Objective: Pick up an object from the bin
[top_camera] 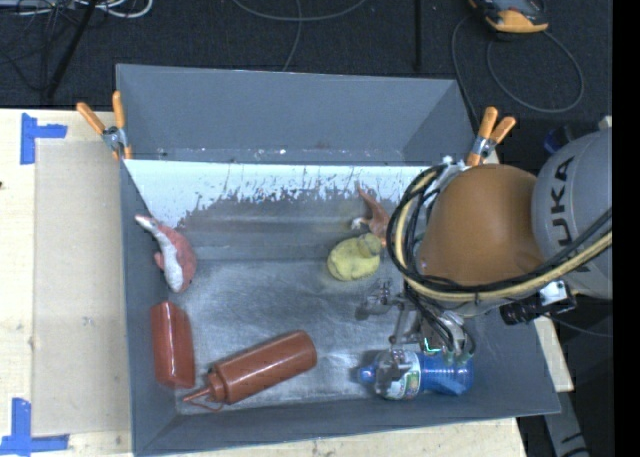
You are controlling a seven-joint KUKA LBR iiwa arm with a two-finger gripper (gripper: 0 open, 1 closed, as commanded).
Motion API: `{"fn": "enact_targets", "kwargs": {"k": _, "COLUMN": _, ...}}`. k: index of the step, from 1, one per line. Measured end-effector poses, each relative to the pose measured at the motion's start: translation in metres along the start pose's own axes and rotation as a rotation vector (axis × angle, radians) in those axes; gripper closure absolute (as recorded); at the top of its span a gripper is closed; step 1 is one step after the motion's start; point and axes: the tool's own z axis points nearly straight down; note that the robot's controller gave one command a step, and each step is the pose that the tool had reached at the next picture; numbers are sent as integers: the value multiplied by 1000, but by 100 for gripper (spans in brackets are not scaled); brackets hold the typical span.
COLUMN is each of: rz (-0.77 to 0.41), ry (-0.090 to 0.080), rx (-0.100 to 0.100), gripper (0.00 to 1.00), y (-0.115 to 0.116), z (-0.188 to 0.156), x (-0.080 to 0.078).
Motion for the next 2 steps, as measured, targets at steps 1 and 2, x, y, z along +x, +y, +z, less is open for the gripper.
{"fn": "enact_targets", "kwargs": {"k": 1, "rz": 1, "ry": -8, "rx": 0, "gripper": 0, "y": 0, "z": -4, "x": -2}}
{"fn": "enact_targets", "kwargs": {"k": 2, "rz": -135, "ry": -10, "rx": 1, "gripper": 0, "y": -45, "z": 52, "x": -7}}
